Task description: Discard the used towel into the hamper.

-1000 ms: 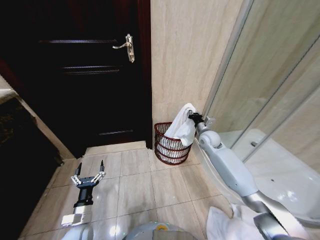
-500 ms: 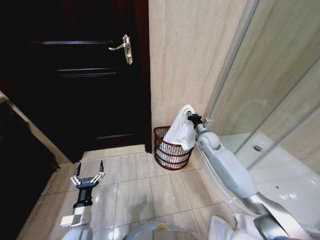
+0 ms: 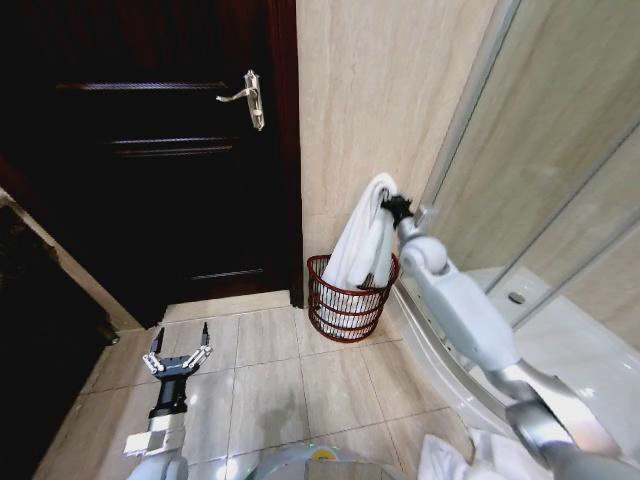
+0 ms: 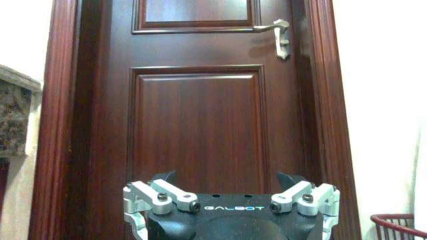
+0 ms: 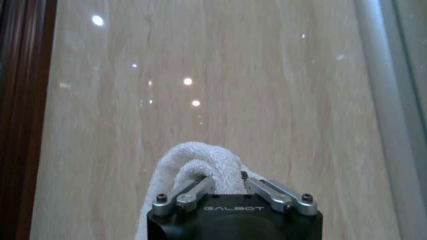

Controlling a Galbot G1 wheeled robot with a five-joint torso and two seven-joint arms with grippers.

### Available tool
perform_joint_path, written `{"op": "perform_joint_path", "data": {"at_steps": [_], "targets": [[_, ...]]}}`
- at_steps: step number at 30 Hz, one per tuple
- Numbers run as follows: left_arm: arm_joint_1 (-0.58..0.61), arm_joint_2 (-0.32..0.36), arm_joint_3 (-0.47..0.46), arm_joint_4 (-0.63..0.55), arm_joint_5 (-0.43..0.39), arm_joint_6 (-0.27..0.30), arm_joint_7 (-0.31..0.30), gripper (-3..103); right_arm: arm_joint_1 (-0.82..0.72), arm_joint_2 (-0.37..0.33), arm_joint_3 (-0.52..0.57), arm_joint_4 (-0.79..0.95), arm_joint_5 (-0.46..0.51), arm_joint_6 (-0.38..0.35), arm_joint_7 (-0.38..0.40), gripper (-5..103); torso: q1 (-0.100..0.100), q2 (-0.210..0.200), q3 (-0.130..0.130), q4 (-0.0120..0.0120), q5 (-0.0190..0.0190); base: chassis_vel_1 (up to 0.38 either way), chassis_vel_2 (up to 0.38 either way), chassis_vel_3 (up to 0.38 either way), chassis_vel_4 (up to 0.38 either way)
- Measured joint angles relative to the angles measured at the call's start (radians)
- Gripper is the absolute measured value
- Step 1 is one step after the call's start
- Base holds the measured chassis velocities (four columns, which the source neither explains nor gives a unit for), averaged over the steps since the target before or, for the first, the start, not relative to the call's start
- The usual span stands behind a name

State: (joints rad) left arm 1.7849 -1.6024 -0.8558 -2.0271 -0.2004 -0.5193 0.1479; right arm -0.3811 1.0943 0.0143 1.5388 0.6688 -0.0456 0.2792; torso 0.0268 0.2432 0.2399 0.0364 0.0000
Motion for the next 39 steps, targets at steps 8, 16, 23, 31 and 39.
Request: {"op": "perform_joint_path", "data": {"at_steps": [8, 16, 23, 31, 39], "targets": [[0.005, -0.007, 0.011, -0.009, 0.016, -0.004, -0.002, 100, -0.098, 0.068, -0.012, -0.141, -0.045, 0.095, -0.069, 8, 0.000, 0.001, 0.000, -0.0001, 0.0002, 0.000, 0.000, 0.000, 0.000], [0.011, -0.006, 0.000, -0.011, 0.013, -0.012, -0.007, 100, -0.180, 0.101, -0.008, -0.192, -0.042, 0.115, -0.074, 8, 0.000, 0.001, 0.001, 0.0000, 0.0000, 0.000, 0.000, 0.000, 0.000], [0.004, -0.006, 0.001, -0.013, 0.014, -0.009, -0.013, 100, -0.236, 0.092, 0.000, -0.108, 0.024, 0.007, 0.026, 8, 0.000, 0.002, 0.001, -0.0001, 0.0000, 0.000, 0.000, 0.000, 0.000], [0.002, -0.006, 0.003, -0.017, 0.016, -0.005, -0.014, 100, -0.250, 0.047, 0.016, 0.033, 0.287, -0.195, 0.220, 8, 0.000, 0.002, 0.001, -0.0001, 0.0001, 0.000, 0.000, 0.000, 0.000], [0.005, -0.006, 0.004, -0.019, 0.017, -0.006, -0.014, 100, -0.242, 0.003, 0.048, 0.073, 0.413, -0.301, 0.264, 8, 0.001, 0.002, 0.001, 0.0000, 0.0003, 0.000, 0.000, 0.000, 0.000]]}}
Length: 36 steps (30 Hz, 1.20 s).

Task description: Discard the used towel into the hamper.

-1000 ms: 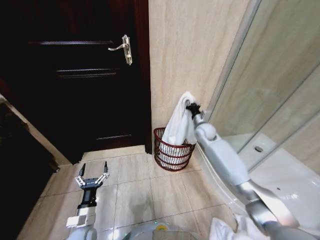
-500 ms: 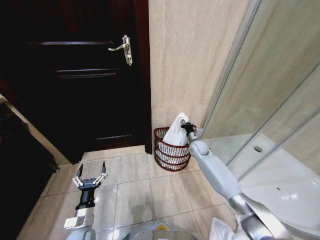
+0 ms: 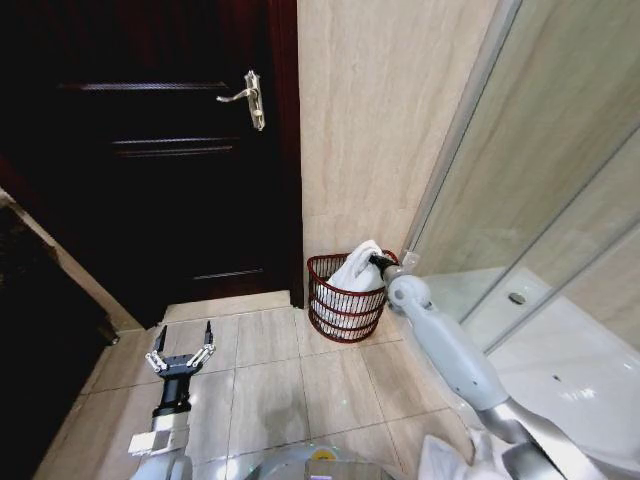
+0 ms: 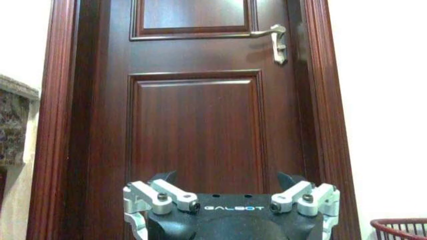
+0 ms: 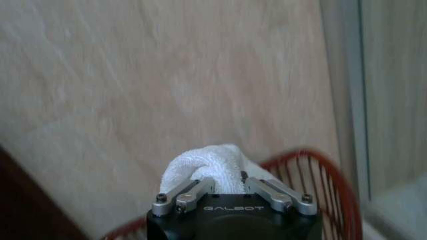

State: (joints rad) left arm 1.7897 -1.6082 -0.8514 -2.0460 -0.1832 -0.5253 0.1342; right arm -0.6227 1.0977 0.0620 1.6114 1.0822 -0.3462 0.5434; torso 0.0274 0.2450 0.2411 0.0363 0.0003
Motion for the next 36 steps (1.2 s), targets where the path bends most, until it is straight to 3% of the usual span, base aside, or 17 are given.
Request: {"op": "perform_joint_path", "data": {"at_steps": [3, 8, 13, 16, 25, 36], "targets": [[0.003, 0.000, 0.001, -0.001, 0.003, 0.000, 0.000, 100, 0.020, -0.014, 0.001, 0.010, -0.019, -0.005, -0.007, 8, 0.000, 0.000, 0.000, 0.0000, -0.0002, 0.000, 0.000, 0.000, 0.000], [0.004, 0.000, 0.005, -0.013, 0.014, 0.008, 0.000, 100, 0.042, -0.030, 0.010, 0.043, 0.089, -0.089, 0.053, 8, 0.000, 0.000, 0.000, 0.0002, -0.0003, 0.000, 0.000, 0.000, 0.000], [0.005, 0.000, 0.006, -0.031, 0.015, 0.020, -0.001, 100, 0.022, -0.042, 0.019, 0.032, 0.118, -0.140, 0.051, 8, 0.000, 0.000, 0.000, -0.0002, -0.0001, 0.000, 0.000, 0.000, 0.000], [0.005, 0.001, 0.003, -0.035, 0.016, 0.022, -0.003, 100, 0.021, -0.047, 0.020, -0.009, 0.169, -0.214, 0.031, 8, 0.000, 0.000, 0.000, -0.0002, -0.0002, 0.000, 0.000, 0.000, 0.000], [0.007, 0.000, 0.001, -0.036, 0.016, 0.013, -0.003, 100, 0.113, -0.022, -0.049, -0.099, 0.251, -0.274, 0.000, 8, 0.000, 0.000, 0.000, 0.0001, -0.0003, 0.000, 0.000, 0.000, 0.000], [0.007, 0.000, -0.035, -0.039, -0.003, -0.002, -0.003, 100, 0.217, 0.017, -0.149, -0.221, 0.255, -0.300, -0.021, 8, 0.000, 0.000, 0.000, 0.0003, -0.0002, 0.000, 0.000, 0.000, 0.000]]}}
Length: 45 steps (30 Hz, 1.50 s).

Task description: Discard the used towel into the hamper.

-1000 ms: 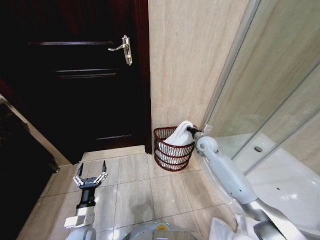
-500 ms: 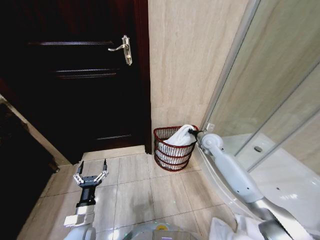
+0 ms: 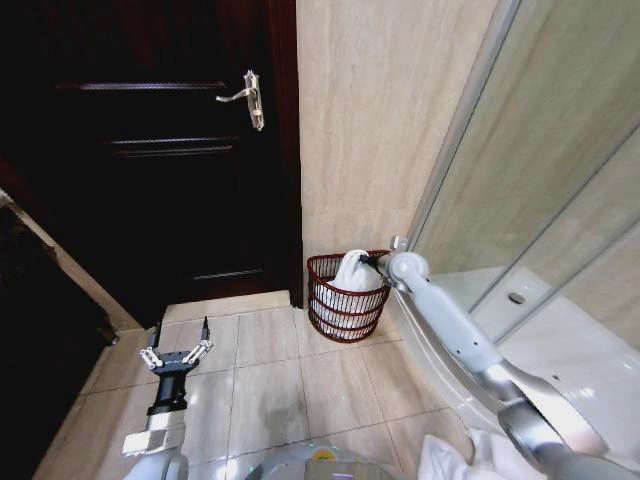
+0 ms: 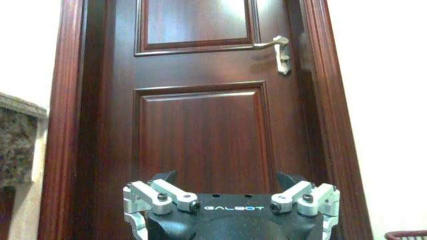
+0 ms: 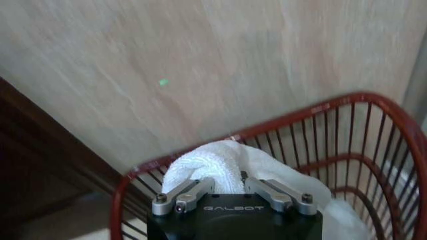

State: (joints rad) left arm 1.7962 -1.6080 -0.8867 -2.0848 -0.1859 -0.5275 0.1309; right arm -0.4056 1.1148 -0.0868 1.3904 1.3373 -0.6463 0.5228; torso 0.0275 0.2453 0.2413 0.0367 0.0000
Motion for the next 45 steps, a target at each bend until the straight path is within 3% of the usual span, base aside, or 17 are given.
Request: {"op": "perform_joint_path", "data": {"at_steps": [4, 8, 17, 20, 28, 35, 39, 45], "targets": [[0.000, 0.000, -0.009, -0.003, -0.010, 0.002, 0.000, 100, 0.000, -0.001, -0.012, -0.049, -0.017, -0.020, -0.034, 8, 0.000, 0.000, 0.000, -0.0006, 0.0001, 0.000, 0.000, 0.000, 0.000], [-0.017, 0.000, -0.016, 0.004, -0.018, 0.015, 0.000, 100, 0.038, -0.007, -0.026, -0.135, -0.075, -0.083, -0.159, 8, 0.000, 0.000, 0.000, -0.0004, -0.0003, 0.000, 0.000, 0.000, 0.000], [-0.035, 0.002, -0.017, 0.036, -0.028, 0.025, 0.000, 100, 0.057, 0.008, -0.052, -0.235, -0.171, -0.088, -0.266, 8, 0.000, 0.000, 0.000, -0.0003, 0.0000, 0.000, 0.000, 0.000, 0.000], [-0.041, 0.011, -0.017, 0.051, -0.028, 0.027, 0.002, 100, 0.071, 0.026, -0.064, -0.299, -0.255, -0.088, -0.339, 8, 0.000, 0.000, 0.000, -0.0004, 0.0000, 0.000, 0.000, 0.000, 0.000], [-0.046, 0.024, -0.019, 0.072, -0.037, 0.028, 0.004, 100, 0.098, 0.064, -0.059, -0.364, -0.315, -0.088, -0.380, 6, 0.000, 0.000, 0.000, -0.0001, -0.0001, 0.000, 0.000, 0.000, 0.000], [-0.048, 0.029, -0.023, 0.074, -0.040, 0.043, 0.008, 100, 0.104, 0.065, -0.045, -0.361, -0.374, -0.086, -0.411, 38, 0.000, 0.000, 0.000, -0.0003, -0.0001, 0.000, 0.000, 0.000, 0.000], [-0.049, 0.028, -0.023, 0.066, -0.040, 0.057, 0.009, 100, 0.098, 0.058, -0.037, -0.335, -0.384, -0.085, -0.426, 44, 0.000, 0.000, 0.000, -0.0003, -0.0002, 0.000, 0.000, 0.000, 0.000], [-0.053, 0.028, -0.019, 0.055, -0.028, 0.090, 0.015, 100, 0.055, 0.024, -0.019, -0.209, -0.377, -0.084, -0.411, 71, 0.000, 0.000, 0.000, -0.0003, 0.0001, 0.000, 0.000, 0.000, 0.000]]}}
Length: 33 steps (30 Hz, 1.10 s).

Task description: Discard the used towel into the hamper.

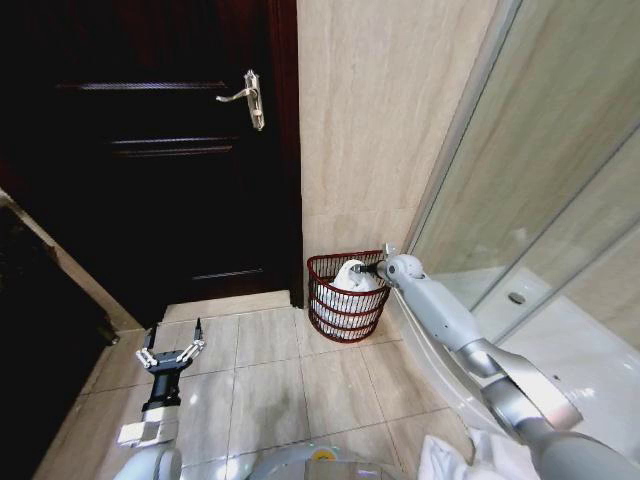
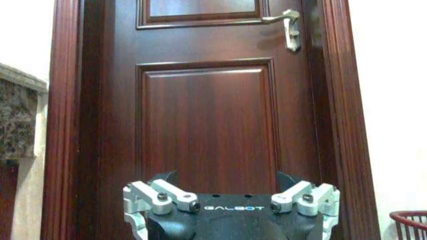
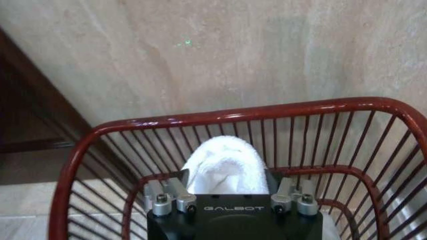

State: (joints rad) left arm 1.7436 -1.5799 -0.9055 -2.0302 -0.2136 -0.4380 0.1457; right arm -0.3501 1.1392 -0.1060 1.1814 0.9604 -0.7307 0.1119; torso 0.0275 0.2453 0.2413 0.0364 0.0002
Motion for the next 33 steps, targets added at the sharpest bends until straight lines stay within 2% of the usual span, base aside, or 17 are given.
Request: {"op": "perform_joint_path", "data": {"at_steps": [3, 7, 14, 15, 16, 19, 20, 24, 25, 28, 29, 30, 32, 33], "targets": [[-0.001, 0.000, 0.003, -0.001, 0.004, 0.005, -0.001, 100, -0.013, -0.010, 0.000, 0.029, 0.008, 0.000, 0.012, 77, 0.000, 0.000, 0.000, 0.0000, -0.0002, 0.000, 0.000, 0.000, 0.000], [0.002, 0.000, 0.007, -0.011, 0.015, 0.024, -0.002, 100, -0.048, -0.030, 0.002, 0.083, 0.026, 0.000, 0.045, 96, 0.000, 0.000, 0.000, -0.0001, -0.0002, 0.000, 0.000, 0.000, 0.000], [0.002, 0.017, 0.009, -0.025, 0.006, 0.066, -0.006, 100, -0.111, -0.045, 0.038, 0.128, 0.038, 0.009, 0.071, 100, 0.000, 0.000, 0.000, 0.0001, -0.0001, 0.000, 0.000, 0.000, 0.000], [-0.002, 0.024, 0.009, -0.028, 0.001, 0.079, -0.012, 100, -0.135, -0.052, 0.051, 0.156, 0.039, 0.044, 0.071, 100, 0.000, 0.000, 0.000, -0.0001, 0.0001, 0.000, 0.000, 0.000, 0.000], [-0.002, 0.024, 0.009, -0.028, 0.001, 0.079, -0.012, 100, -0.135, -0.052, 0.051, 0.156, 0.039, 0.044, 0.071, 100, 0.000, 0.000, 0.000, -0.0001, 0.0001, 0.000, 0.000, 0.000, 0.000], [-0.014, 0.038, 0.014, -0.037, -0.015, 0.106, -0.022, 100, -0.198, -0.078, 0.062, 0.257, 0.001, 0.237, 0.078, 100, 0.000, 0.000, 0.000, -0.0001, -0.0001, 0.000, 0.000, 0.000, 0.000], [-0.014, 0.038, 0.014, -0.037, -0.015, 0.106, -0.022, 100, -0.198, -0.078, 0.062, 0.257, 0.001, 0.237, 0.078, 100, 0.000, 0.000, 0.000, -0.0001, -0.0001, 0.000, 0.000, 0.000, 0.000], [-0.029, 0.059, 0.037, -0.040, -0.031, 0.129, -0.035, 100, -0.288, -0.095, 0.123, 0.389, -0.126, 0.391, 0.131, 100, 0.000, 0.000, 0.000, 0.0001, -0.0002, 0.000, 0.000, 0.000, 0.000], [-0.029, 0.059, 0.037, -0.040, -0.031, 0.129, -0.035, 100, -0.288, -0.095, 0.123, 0.389, -0.126, 0.391, 0.131, 100, 0.000, 0.000, 0.000, 0.0001, -0.0002, 0.000, 0.000, 0.000, 0.000], [-0.038, 0.068, 0.050, -0.038, -0.035, 0.131, -0.039, 100, -0.371, -0.101, 0.186, 0.470, -0.218, 0.455, 0.121, 100, 0.000, 0.000, 0.000, 0.0001, -0.0002, 0.000, 0.000, 0.000, 0.000], [-0.040, 0.075, 0.057, -0.037, -0.036, 0.133, -0.039, 100, -0.459, -0.103, 0.242, 0.535, -0.301, 0.498, 0.101, 100, 0.000, 0.000, 0.000, -0.0001, -0.0002, 0.000, 0.000, 0.000, 0.000], [-0.040, 0.075, 0.057, -0.037, -0.036, 0.133, -0.039, 100, -0.459, -0.103, 0.242, 0.535, -0.301, 0.498, 0.101, 100, 0.000, 0.000, 0.000, -0.0001, -0.0002, 0.000, 0.000, 0.000, 0.000], [-0.042, 0.081, 0.071, -0.039, -0.040, 0.134, -0.039, 100, -0.564, -0.097, 0.296, 0.607, -0.403, 0.548, 0.085, 100, 0.000, 0.000, 0.000, -0.0004, 0.0000, 0.000, 0.000, 0.000, 0.000], [-0.042, 0.082, 0.073, -0.039, -0.041, 0.134, -0.039, 100, -0.572, -0.095, 0.300, 0.613, -0.412, 0.553, 0.084, 100, 0.000, 0.000, 0.000, -0.0005, 0.0000, 0.000, 0.000, 0.000, 0.000]]}}
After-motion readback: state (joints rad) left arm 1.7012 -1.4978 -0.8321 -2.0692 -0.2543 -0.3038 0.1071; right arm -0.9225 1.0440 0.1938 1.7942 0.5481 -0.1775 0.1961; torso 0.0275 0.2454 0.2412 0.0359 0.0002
